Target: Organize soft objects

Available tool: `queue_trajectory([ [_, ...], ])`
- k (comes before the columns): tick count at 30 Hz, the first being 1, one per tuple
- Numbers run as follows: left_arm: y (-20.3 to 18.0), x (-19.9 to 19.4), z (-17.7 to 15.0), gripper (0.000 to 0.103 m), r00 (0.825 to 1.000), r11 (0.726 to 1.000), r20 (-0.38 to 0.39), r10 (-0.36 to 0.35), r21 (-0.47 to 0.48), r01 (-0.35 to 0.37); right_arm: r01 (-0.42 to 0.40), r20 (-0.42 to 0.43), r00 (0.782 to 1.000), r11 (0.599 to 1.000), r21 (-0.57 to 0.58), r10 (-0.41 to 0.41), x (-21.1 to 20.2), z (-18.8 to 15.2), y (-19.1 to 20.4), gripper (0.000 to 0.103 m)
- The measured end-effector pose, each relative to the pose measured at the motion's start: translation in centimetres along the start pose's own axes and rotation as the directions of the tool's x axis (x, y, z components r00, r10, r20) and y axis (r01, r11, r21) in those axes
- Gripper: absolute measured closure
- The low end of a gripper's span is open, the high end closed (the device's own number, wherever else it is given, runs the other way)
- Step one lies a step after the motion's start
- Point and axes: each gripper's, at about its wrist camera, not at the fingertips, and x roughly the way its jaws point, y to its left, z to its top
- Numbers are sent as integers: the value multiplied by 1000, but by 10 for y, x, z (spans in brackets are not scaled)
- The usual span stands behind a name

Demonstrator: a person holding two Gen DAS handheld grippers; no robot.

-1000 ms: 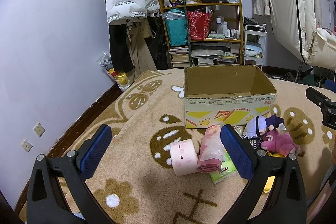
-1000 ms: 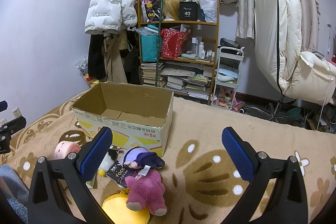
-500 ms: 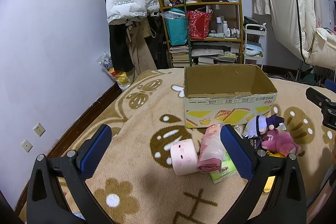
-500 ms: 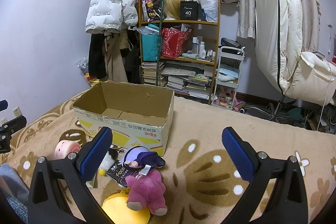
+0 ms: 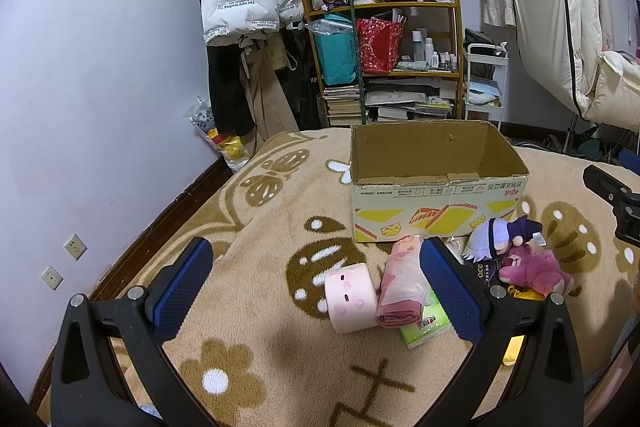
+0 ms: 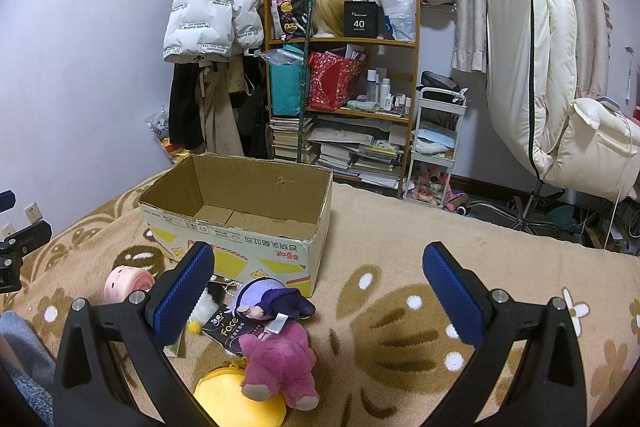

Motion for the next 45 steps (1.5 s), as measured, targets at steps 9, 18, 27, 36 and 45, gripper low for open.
queue_trajectory([
  [9,1,11,-11,1,999,1000,-33,2,-3,-2,-6,-12,1000,1000,-11,6,0,1,-5,0],
  [18,13,23,-1,1,997,999,-79,-14,-51,10,-39,-52,998,999,-6,39,18,0,6,0],
  [27,15,45,9,1,990,996,-140,-11,-88,-1,-47,-100,994,998,31,50,42,9,-1,0],
  [36,11,83,8,1,969,995,-247,3,-92,-27,-68,-179,981,997,49,75,74,7,-4,0],
  [45,9,117,-1,1,942,995,-336,-7,-94,-26,-88,-257,962,996,16,89,108,-4,9,0],
])
